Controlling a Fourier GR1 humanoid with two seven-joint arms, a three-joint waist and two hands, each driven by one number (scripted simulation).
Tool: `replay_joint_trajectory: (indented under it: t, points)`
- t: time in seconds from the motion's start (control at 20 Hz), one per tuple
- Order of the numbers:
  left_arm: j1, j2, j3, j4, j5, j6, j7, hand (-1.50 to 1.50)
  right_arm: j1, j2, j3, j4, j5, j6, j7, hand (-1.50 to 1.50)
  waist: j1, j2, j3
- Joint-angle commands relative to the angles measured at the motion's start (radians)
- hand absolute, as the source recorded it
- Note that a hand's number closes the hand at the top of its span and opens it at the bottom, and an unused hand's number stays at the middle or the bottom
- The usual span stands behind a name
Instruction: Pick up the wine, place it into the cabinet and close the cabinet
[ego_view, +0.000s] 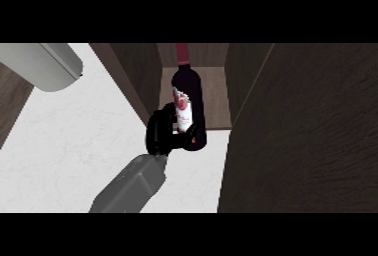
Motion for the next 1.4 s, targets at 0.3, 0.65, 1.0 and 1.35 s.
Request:
replay_joint_trajectory:
  t: [0.3,0.65,1.0,1.35]
  points:
    - [-0.225,0.000,0.113,0.201,0.059,-0.030,0.038,1.50,-0.086,-0.017,-0.007,0.007,0.005,-0.027,0.040,-1.50,-0.003,0.002,0.000]
    - [-0.325,0.000,0.116,0.302,0.103,-0.034,0.025,1.50,0.011,0.011,0.028,0.007,0.029,-0.008,-0.026,-1.50,-0.014,0.005,0.000]
    - [-0.408,0.024,0.091,0.316,0.122,0.021,0.124,1.50,0.045,-0.008,-0.003,-0.021,-0.030,0.019,-0.028,-1.50,-0.022,0.005,0.000]
    - [-0.451,0.000,0.063,0.392,0.170,0.054,0.145,1.50,0.032,-0.019,-0.011,0.010,-0.038,0.041,-0.054,-1.50,-0.049,0.014,0.000]
